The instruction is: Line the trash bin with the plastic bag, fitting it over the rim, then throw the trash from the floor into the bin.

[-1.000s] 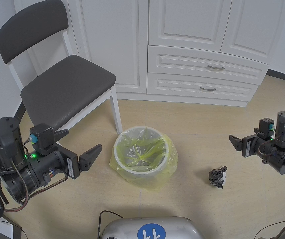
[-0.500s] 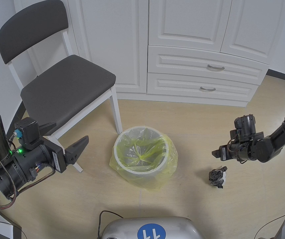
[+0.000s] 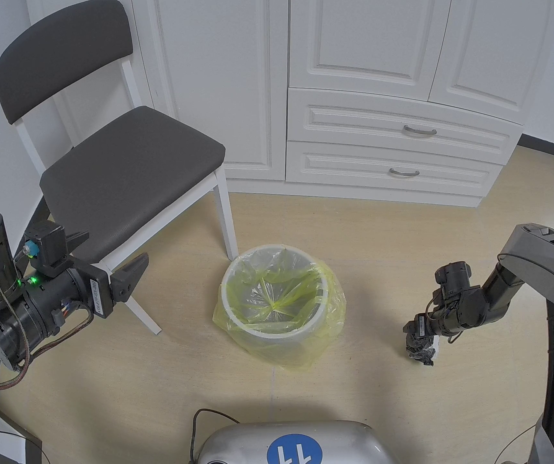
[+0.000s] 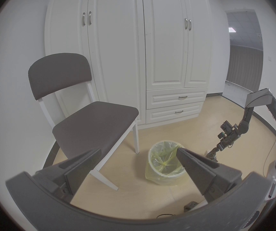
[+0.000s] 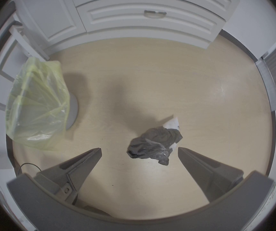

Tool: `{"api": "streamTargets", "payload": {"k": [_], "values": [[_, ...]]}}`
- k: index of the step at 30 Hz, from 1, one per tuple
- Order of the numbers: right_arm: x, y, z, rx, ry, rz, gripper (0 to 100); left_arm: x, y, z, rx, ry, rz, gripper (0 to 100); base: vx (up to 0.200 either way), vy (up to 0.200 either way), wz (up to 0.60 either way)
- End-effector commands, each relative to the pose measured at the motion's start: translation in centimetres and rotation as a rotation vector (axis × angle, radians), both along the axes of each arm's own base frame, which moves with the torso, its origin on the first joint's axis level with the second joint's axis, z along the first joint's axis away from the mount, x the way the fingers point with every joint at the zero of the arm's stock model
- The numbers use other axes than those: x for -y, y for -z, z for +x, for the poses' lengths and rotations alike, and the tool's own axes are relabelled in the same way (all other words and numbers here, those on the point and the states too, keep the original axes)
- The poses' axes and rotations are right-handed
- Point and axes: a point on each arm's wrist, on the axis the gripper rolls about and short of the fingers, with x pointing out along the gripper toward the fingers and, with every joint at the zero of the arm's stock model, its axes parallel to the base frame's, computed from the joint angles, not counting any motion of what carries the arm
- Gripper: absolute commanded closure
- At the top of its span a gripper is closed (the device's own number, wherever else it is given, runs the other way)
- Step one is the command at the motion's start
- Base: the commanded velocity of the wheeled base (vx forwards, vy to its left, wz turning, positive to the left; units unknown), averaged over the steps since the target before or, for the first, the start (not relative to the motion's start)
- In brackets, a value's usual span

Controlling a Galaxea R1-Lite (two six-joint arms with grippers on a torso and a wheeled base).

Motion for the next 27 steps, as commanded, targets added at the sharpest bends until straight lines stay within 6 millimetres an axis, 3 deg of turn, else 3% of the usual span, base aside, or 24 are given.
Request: {"api": "streamTargets", "payload": {"k": [1, 15, 25, 27], "values": [[0.4, 1.7, 0.6, -0.065, 0.030, 0.008, 0, 0.0, 0.5, 0.5, -0.021, -0.010, 0.010, 0, 0.000, 0.000, 0.00], [1.8, 1.0, 5.8, -0.133, 0.219, 0.092, 0, 0.0, 0.6, 0.5, -0.024, -0.009, 0.011, 0, 0.000, 0.000, 0.00], [3.8, 0.5, 8.2, -0.171, 0.304, 0.118, 0, 0.2, 0.8, 0.7, -0.037, -0.004, 0.016, 0, 0.000, 0.000, 0.00], [4.6, 1.2, 9.2, -0.172, 0.350, 0.124, 0, 0.3, 1.0, 0.8, -0.037, -0.003, 0.016, 0, 0.000, 0.000, 0.00]]}}
